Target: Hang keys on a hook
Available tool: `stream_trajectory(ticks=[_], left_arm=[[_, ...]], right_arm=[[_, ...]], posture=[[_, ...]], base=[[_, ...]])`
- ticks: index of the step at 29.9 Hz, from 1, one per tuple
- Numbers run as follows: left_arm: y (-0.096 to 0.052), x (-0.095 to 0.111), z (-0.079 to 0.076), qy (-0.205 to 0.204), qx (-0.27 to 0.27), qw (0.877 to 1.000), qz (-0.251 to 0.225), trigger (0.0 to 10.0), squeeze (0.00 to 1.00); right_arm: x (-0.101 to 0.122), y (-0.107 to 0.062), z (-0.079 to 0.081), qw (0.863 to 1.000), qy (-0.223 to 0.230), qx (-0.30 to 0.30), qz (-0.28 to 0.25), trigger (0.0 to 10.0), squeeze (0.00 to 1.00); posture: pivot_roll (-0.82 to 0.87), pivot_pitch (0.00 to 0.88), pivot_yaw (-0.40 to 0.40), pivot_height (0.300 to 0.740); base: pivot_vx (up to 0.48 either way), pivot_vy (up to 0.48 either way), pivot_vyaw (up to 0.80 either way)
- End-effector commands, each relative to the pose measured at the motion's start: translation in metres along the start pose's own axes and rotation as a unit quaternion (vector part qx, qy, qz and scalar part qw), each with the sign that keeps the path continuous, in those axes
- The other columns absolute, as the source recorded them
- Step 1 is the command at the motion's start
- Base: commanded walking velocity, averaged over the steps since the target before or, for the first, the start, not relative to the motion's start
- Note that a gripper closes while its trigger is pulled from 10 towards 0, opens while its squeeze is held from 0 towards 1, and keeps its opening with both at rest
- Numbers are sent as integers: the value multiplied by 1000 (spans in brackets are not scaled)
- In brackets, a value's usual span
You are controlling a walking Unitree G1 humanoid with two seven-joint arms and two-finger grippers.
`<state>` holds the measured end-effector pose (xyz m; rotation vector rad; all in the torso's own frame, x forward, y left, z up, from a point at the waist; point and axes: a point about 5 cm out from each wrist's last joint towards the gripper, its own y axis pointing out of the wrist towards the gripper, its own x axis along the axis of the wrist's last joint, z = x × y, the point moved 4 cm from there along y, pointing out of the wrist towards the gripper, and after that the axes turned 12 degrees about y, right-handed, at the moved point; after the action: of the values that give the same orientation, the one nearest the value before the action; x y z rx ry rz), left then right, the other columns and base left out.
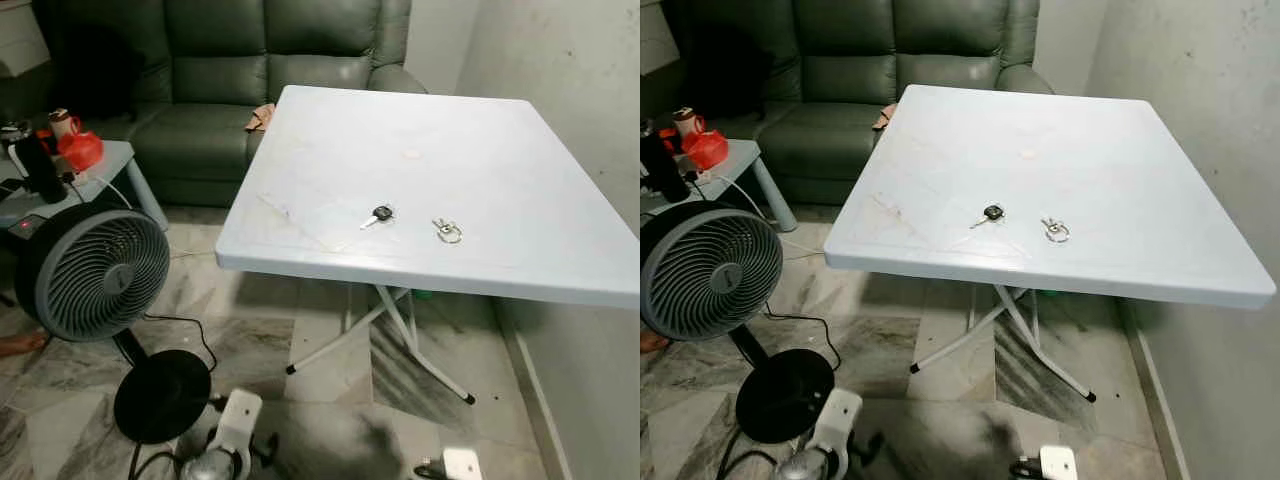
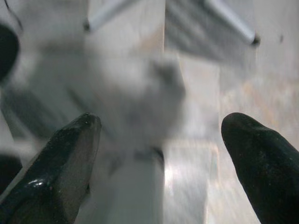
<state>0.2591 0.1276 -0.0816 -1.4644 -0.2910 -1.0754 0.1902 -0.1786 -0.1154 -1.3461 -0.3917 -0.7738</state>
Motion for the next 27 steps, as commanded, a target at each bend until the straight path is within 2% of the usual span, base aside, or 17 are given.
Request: stream_trajectory(ticks=[1,2,4,6,7,8,9,14,15,16,18,19,20,24,26,27], left_arm=[[4,24,8,3,6,999,-47,10000,0],[5,41,15,-4,13,997,-77,10000,0],[6,45,16,-6,15,996,-84,10000,0],[6,66,25,-11,25,992,-124,10000,0],[6,66,25,-11,25,992,-124,10000,0],[5,77,29,-12,30,989,-147,10000,0],[3,103,37,-22,39,979,-198,10000,0],[-2,129,43,-31,51,966,-252,10000,0],[-5,138,44,-32,55,960,-272,10000,0],[-5,138,44,-32,55,960,-272,10000,0],[-14,154,48,-35,67,946,-316,10000,0],[-14,154,48,-35,67,946,-316,10000,0],[-20,161,52,-41,78,938,-336,10000,0],[-25,166,55,-45,83,932,-350,10000,0],[-37,180,62,-64,93,919,-378,10000,0],[-45,190,67,-76,98,912,-392,10000,0]], right_arm=[[25,4,2,998,16,12,-52,10000,1000],[43,5,6,996,18,22,-90,10000,1000],[47,6,7,995,18,24,-98,10000,1000],[66,6,15,989,17,43,-141,10000,1000],[66,6,15,989,17,43,-141,10000,1000],[76,5,20,984,16,55,-166,10000,1000],[102,2,30,972,13,77,-222,10000,1000],[130,-5,39,954,11,99,-284,10000,1000],[139,-9,43,946,1,109,-304,10000,1000],[139,-9,43,946,1,109,-304,10000,1000],[159,-21,49,928,-12,126,-349,10000,1000],[159,-21,49,928,-12,126,-349,10000,1000],[168,-30,52,918,-18,135,-374,10000,1000],[174,-37,54,911,-23,137,-388,10000,1000],[188,-49,61,898,-28,141,-417,10000,1000],[200,-60,69,886,-34,146,-439,10000,1000]], posture=[[-74,0,14,711],[-71,0,12,711],[-71,0,12,711],[-66,0,9,711],[-66,0,9,711],[-64,0,9,711],[-64,0,9,711],[-62,0,9,711],[-63,0,10,711],[-63,0,10,711],[-60,0,5,711],[-60,0,5,711],[-59,0,5,711],[-58,0,4,711],[-53,0,1,711],[-53,0,1,711]], base=[[0,0,0],[0,0,0],[0,0,0],[0,0,0],[0,0,0],[0,0,0],[0,0,0],[0,0,0],[0,0,0],[0,0,0],[0,0,0],[0,0,0],[0,0,0],[0,0,0],[0,0,0],[0,0,0]])
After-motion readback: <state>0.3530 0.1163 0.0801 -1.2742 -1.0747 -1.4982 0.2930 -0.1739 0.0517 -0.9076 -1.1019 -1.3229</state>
